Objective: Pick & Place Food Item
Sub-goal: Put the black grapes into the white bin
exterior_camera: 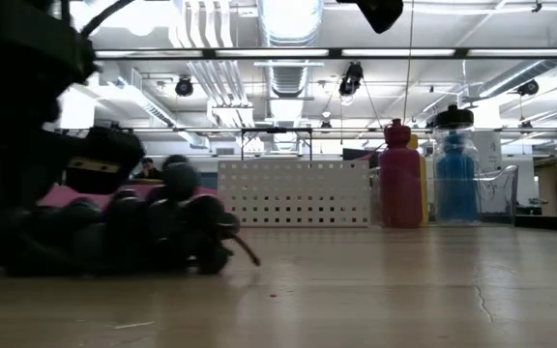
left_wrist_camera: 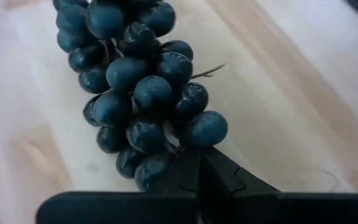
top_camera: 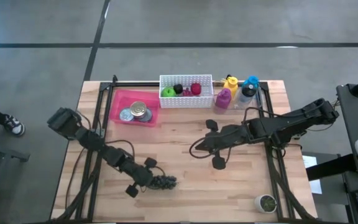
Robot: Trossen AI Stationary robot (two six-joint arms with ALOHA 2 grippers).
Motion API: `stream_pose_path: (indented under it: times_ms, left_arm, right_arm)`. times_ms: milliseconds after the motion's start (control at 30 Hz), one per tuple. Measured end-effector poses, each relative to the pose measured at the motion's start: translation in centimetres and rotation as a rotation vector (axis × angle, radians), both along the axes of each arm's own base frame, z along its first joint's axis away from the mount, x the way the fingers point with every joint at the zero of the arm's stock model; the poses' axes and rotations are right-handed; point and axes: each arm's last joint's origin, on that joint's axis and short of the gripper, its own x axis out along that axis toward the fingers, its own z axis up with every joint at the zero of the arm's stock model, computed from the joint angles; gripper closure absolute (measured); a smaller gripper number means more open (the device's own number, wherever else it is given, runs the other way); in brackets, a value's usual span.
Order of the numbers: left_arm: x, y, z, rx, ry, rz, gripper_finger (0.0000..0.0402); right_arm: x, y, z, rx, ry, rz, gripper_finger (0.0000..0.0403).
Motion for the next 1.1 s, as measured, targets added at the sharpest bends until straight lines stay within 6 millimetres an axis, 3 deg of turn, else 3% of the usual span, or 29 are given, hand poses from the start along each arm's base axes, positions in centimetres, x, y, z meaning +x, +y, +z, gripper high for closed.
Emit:
stream_pose_path:
  times_ms: [533, 800, 1100]
  left_arm:
    - [5.6, 5.9, 1.4, 0.107, -0.117, 0.113, 0.0392]
    - [5.4, 5.6, 2.7, 0.106, -0.16, 0.085, 0.0392]
    - [3.8, 5.3, 6.6, 0.075, -0.239, 0.061, 0.0392]
  right_arm:
    - [0.2, 0.0, 0.0, -0.01, -0.011, 0.004, 0.0385]
    - [0.2, 0.0, 0.0, -0.016, -0.011, 0.007, 0.0385]
    - [0.1, 0.0, -0.1, -0.033, -0.01, 0.016, 0.0385]
